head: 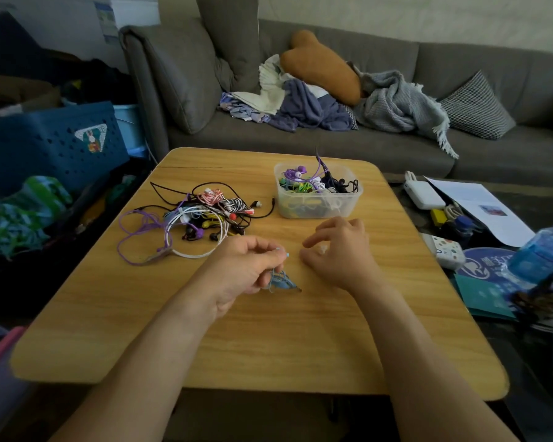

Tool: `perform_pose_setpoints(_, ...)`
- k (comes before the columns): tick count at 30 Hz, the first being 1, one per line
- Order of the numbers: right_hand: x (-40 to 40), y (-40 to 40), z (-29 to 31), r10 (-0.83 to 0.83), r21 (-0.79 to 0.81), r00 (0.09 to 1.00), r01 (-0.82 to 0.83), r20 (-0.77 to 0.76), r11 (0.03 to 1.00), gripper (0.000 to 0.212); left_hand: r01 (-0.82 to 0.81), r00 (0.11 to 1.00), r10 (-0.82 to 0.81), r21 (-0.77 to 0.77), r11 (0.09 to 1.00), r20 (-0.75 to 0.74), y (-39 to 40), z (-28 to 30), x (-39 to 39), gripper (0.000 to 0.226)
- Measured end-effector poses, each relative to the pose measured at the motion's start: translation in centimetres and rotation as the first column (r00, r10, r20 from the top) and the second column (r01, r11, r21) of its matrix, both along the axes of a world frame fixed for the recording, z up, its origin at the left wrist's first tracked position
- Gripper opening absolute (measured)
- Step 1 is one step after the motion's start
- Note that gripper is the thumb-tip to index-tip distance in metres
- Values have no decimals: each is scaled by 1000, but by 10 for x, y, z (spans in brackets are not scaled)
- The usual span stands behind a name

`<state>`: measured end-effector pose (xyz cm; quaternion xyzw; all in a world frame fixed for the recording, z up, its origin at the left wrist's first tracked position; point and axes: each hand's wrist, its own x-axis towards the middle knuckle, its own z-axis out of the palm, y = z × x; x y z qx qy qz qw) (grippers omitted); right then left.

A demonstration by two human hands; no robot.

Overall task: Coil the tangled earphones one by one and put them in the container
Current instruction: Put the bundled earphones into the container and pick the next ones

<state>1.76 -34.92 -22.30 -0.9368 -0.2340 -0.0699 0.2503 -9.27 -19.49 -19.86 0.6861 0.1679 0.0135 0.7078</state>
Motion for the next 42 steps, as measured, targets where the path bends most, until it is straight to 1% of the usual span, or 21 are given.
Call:
perform_pose_setpoints(3, -1, 6, 1, -29, -52, 1000, 29, 8, 998, 11, 25, 1000, -25, -3, 1000, 9, 0, 0, -1, 9)
perform_pose_setpoints(5, -2, 7, 2, -25, -56, 999, 24, -26, 998, 11, 23, 1000, -23, 4, 1000, 15, 1, 0, -2, 10)
perform_pose_setpoints(7, -1, 4, 2, -8, -52, 997, 4, -82, 999, 16, 19, 1000, -19, 5, 1000, 18, 2, -1, -2, 10)
perform_pose_setpoints(9, 0, -3, 3, 13, 5, 990, -13, -137, 1000, 24, 17, 1000, -17, 6, 1000, 22, 2, 0, -1, 10)
perform_pose_setpoints(11, 4, -11, 4, 0, 81, 990, 11, -138, 997, 25, 20, 1000, -21, 10, 1000, 24, 1, 1, -1, 9)
perform_pose_setpoints(12, 7, -15, 4, -20, 89, 992, 31, -122, 996, 24, 22, 999, -22, 9, 1000, 23, 1, 1, -1, 9)
perform_pose_setpoints(14, 11, -22, 2, -55, 38, 992, 60, -113, 998, 20, 27, 999, -27, 10, 1000, 17, 1, 1, 0, 9)
perform_pose_setpoints(16, 13, -24, 2, -58, -18, 989, 57, -135, 998, 15, 30, 999, -30, 14, 999, 12, 1, 1, -1, 9)
perform_pose_setpoints(18, 13, -24, 2, -51, -16, 989, 50, -136, 999, 10, 29, 1000, -29, 17, 999, 11, 1, 0, -2, 10)
perform_pose_setpoints(23, 12, -19, 4, -31, 31, 993, 35, -117, 999, 6, 26, 1000, -26, 27, 999, 7, 2, 1, -3, 10)
perform_pose_setpoints(28, 8, -13, 8, -16, 83, 995, 25, -102, 996, 12, 38, 999, -38, 39, 999, 3, 1, 2, -4, 11)
perform_pose_setpoints(31, 5, -14, 10, -31, 183, 992, 54, -126, 982, 12, 35, 999, -35, 32, 999, -2, 2, 2, -4, 11)
perform_pose_setpoints(35, 3, -20, 12, -57, 390, 981, 126, -183, 912, 13, -4, 999, 4, 19, 1000, 34, 1, 1, -3, 11)
perform_pose_setpoints(37, -2, -22, 15, -26, 523, 970, 152, -241, 838, 14, -45, 995, 45, 3, 999, 85, 1, 0, -2, 11)
perform_pose_setpoints(38, -5, -23, 18, 33, 613, 958, 157, -287, 774, 15, -60, 992, 60, -7, 998, 113, 1, 1, -2, 12)
perform_pose_setpoints(40, -13, -25, 25, 229, 772, 902, 157, -366, 616, 19, -78, 983, 78, -8, 997, 168, 0, 3, -3, 17)
perform_pose_setpoints(41, -16, -26, 27, 327, 822, 868, 147, -374, 551, 21, -79, 977, 77, 4, 997, 201, 0, 3, -3, 17)
perform_pose_setpoints(42, -19, -25, 28, 403, 852, 839, 127, -366, 508, 22, -76, 971, 70, 18, 997, 230, -1, 4, -3, 17)
